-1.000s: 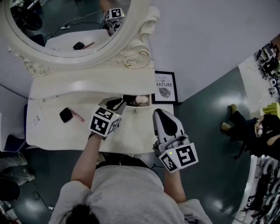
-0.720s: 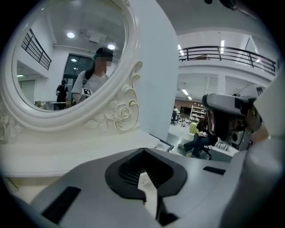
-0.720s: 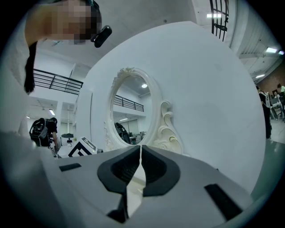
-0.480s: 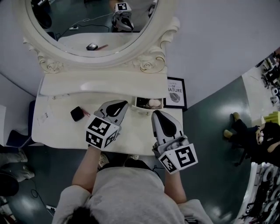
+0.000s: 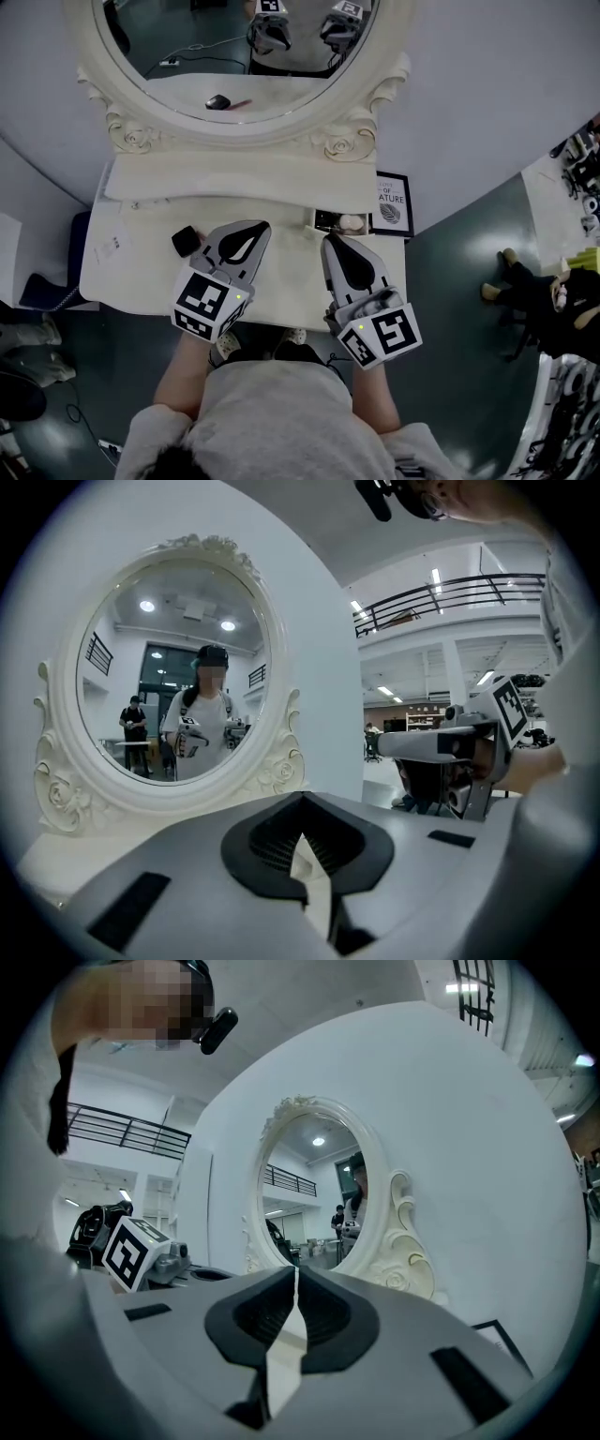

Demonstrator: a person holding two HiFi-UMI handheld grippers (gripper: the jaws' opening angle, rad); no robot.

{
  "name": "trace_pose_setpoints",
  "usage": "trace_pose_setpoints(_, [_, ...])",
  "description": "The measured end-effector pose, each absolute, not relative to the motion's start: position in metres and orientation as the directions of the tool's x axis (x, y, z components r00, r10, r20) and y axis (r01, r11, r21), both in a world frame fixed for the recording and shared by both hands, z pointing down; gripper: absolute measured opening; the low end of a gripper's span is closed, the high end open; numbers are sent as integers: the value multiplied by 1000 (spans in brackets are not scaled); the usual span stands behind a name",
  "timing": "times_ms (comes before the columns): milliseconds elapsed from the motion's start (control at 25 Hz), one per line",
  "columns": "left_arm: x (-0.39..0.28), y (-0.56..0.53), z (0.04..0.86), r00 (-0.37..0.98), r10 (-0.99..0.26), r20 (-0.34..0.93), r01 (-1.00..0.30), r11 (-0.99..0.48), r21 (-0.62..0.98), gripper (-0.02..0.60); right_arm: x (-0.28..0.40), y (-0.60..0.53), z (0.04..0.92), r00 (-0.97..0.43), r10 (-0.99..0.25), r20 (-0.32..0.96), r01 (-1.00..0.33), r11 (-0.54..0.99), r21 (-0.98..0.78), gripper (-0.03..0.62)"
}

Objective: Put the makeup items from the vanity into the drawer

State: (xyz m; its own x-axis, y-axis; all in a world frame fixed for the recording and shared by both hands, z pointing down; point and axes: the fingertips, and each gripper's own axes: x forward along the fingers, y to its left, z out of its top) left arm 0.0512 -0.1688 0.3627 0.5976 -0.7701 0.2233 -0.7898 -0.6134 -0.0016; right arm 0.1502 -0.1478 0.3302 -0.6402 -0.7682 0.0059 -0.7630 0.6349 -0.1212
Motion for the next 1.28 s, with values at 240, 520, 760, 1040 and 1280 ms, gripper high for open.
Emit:
trace_pose_setpoints(240, [19, -152, 345, 572, -800, 179, -811, -585, -21, 14, 125, -142, 324, -648, -762, -1, -757, 644, -110, 28])
trace_pose_setpoints(520, [-21, -136, 319, 539, -836, 101, -840, -542, -4, 15, 95, -132, 314, -656, -755, -13, -751, 654, -88, 28])
trace_pose_setpoints(760, [-51, -123, 297, 513, -857, 44, -858, -514, 3, 14, 72, -123, 305, -660, -751, -25, -749, 660, -66, 28])
trace_pose_setpoints(1040, [-78, -109, 278, 489, -872, -12, -872, -489, -10, 15, 52, -109, 293, -658, -752, -36, -751, 659, -35, 28])
trace_pose_setpoints(1280, [-98, -97, 270, 480, -876, -38, -877, -480, -10, 15, 37, -98, 284, -651, -758, -49, -758, 652, -19, 28])
